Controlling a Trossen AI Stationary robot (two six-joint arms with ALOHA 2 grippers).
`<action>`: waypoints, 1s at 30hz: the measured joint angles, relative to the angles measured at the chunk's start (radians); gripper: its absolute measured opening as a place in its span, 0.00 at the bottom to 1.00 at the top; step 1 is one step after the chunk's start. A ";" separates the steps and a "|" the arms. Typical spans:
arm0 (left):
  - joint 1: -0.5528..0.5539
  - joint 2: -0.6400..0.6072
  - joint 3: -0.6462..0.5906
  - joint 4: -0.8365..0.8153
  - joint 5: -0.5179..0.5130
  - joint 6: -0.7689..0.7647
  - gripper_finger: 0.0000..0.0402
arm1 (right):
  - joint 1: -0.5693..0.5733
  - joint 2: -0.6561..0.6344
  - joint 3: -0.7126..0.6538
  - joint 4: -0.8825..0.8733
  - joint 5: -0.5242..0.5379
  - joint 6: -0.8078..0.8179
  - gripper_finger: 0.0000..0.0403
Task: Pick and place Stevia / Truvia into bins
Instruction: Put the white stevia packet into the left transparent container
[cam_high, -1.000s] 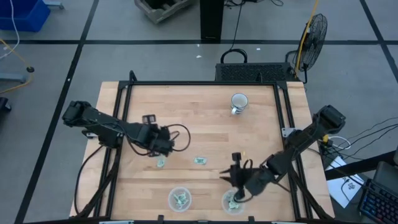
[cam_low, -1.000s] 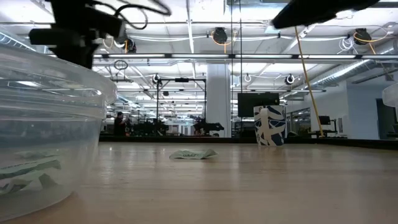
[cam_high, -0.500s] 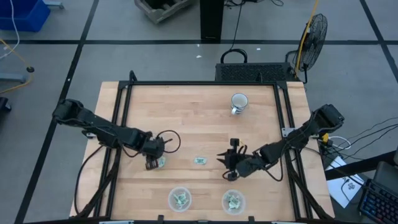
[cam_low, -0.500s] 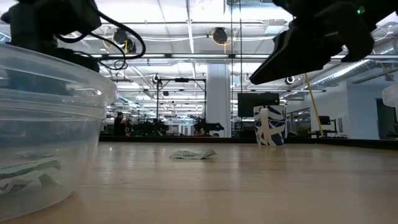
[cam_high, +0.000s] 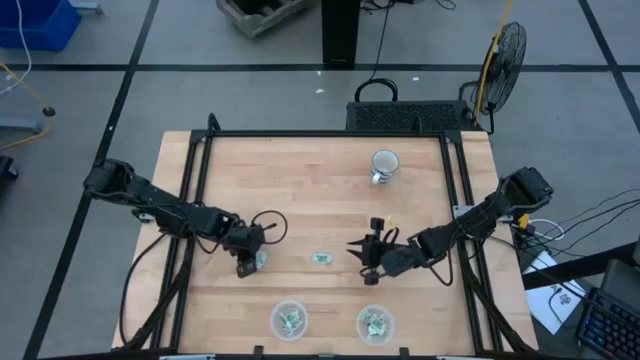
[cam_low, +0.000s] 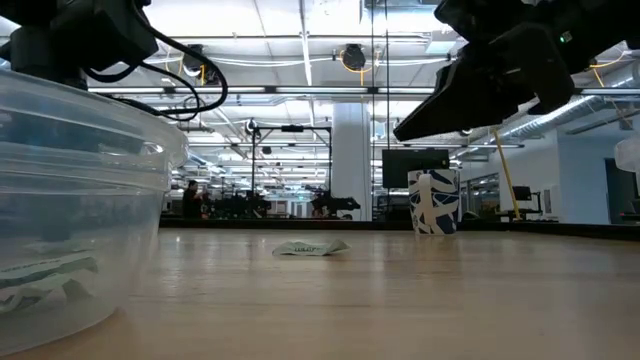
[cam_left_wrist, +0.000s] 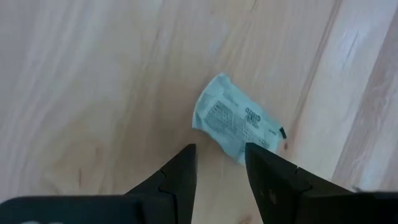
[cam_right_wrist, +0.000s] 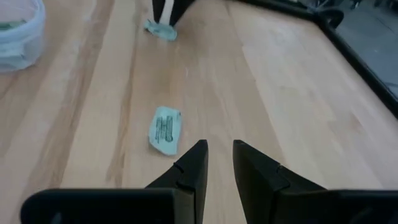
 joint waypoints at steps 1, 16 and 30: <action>0.000 0.000 0.000 0.007 -0.005 0.008 0.36 | 0.000 0.000 -0.003 0.018 0.000 -0.018 0.17; 0.007 0.012 0.000 0.044 -0.041 -0.041 0.36 | -0.002 0.000 -0.004 0.117 0.000 -0.180 0.17; 0.006 0.010 -0.022 0.072 -0.072 -0.071 0.34 | -0.022 0.000 -0.004 0.116 -0.049 -0.180 0.17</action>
